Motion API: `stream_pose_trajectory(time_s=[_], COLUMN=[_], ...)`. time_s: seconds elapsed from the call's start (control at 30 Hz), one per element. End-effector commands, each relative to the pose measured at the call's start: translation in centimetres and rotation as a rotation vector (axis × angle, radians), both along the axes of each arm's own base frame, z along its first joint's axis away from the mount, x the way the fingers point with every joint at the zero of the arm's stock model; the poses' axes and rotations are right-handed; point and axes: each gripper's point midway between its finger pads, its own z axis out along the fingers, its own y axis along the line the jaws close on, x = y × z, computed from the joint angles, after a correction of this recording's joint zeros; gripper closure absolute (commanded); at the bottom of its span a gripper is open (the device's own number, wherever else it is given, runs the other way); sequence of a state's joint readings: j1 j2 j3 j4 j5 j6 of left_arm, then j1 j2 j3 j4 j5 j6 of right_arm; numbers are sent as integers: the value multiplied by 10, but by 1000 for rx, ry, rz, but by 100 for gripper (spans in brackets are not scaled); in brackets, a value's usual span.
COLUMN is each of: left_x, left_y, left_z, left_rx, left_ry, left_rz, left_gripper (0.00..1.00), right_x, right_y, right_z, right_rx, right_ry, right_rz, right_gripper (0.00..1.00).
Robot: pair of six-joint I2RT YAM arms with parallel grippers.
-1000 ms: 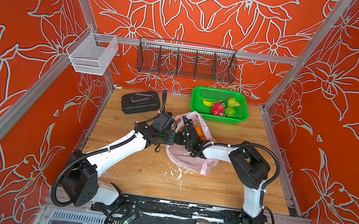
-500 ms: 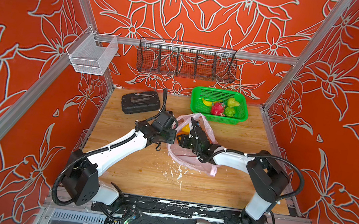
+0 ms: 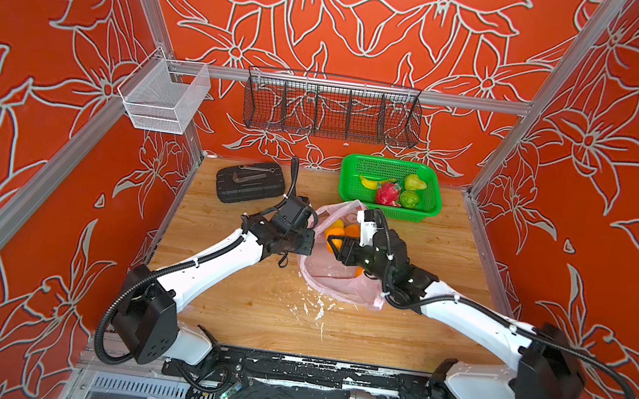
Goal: Untie the knot of the plastic bag and take out the fruit
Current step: 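Close the right gripper on the orange inside the bag, then lift the orange out of the bag and carry it to the green basket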
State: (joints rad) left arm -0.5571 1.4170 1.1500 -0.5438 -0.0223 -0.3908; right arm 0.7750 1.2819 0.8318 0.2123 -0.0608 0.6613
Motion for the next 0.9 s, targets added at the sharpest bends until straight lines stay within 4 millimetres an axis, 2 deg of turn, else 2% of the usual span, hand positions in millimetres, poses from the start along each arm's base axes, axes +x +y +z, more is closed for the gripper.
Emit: stream_pose_trajectory(time_s=[0.0,0.27,0.37,0.47,0.53,0.73,0.87], left_x=[-2,-10,-14,-20,-24,-37,-38], left_y=[-4,-5,-8,-12,-15,-25,-31], left_z=[4,21,34,51,64,106,126], left_rx=[-29,-72,-111,-170,-209,-326,-366], left_ry=[-1,-56,-100,-153,-190,-295,-328], left_rz=[-15,-53,-85,-115,-139,-215,-247], left_gripper=[75,42,21,6,0,3,2], right_x=[-8,-1,11,31,47,95,130], right_y=[-8,-37,-58,-82,-100,-145,-166], right_z=[26,90,107,116,118,117,102], right_rx=[6,-5,-28,-37,-27,10,73], right_ry=[-69,-233,-270,-276,-257,-227,-168], right_rz=[11,-98,-191,-283,-331,-431,-458], right_gripper=[50,49,49,49,49,49,49])
